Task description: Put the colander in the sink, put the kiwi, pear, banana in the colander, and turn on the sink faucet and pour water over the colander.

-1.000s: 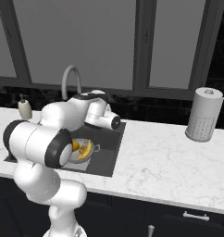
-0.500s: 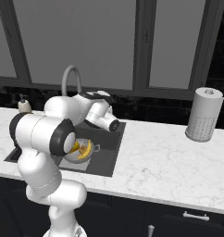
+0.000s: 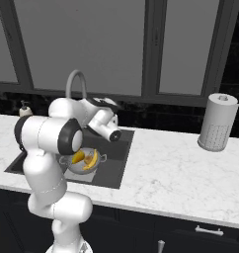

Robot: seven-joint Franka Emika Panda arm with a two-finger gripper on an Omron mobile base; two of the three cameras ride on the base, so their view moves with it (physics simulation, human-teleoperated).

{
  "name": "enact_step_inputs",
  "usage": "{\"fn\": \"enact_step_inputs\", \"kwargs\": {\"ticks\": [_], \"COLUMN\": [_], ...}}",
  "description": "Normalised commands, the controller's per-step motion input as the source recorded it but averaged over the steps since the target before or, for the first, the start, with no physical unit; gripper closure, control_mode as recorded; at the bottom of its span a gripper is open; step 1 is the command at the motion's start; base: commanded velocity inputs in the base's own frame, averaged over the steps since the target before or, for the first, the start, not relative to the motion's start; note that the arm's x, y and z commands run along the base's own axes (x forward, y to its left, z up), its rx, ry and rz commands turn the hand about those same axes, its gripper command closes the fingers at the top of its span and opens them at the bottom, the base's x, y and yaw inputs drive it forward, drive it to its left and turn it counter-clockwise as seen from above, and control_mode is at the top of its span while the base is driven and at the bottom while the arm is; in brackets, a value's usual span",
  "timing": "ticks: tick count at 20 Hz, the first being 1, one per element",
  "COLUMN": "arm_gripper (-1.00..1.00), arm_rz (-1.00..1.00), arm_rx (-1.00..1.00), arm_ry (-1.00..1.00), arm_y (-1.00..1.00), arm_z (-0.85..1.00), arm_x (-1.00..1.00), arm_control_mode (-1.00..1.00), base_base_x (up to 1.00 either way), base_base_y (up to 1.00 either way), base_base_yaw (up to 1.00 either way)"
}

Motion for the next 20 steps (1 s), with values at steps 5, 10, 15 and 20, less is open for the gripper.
{"fn": "enact_step_inputs", "kwargs": {"ticks": [5, 10, 15, 20], "arm_gripper": [-1.0, -1.0, -1.0, -1.0], "arm_rz": [-0.07, -0.04, -0.02, -0.03], "arm_rx": [0.0, 0.0, 0.01, 0.05], "arm_ry": [0.0, 0.0, 0.04, 0.01], "arm_y": [0.18, 0.14, 0.0, -0.01], "arm_z": [0.0, -0.13, -0.27, -0.23], "arm_x": [0.27, 0.31, 0.42, 0.4], "arm_control_mode": [-1.0, -1.0, -1.0, -1.0], "base_base_x": [0.0, 0.0, 0.0, 0.0], "base_base_y": [0.0, 0.0, 0.0, 0.0], "base_base_yaw": [0.0, 0.0, 0.0, 0.0]}}
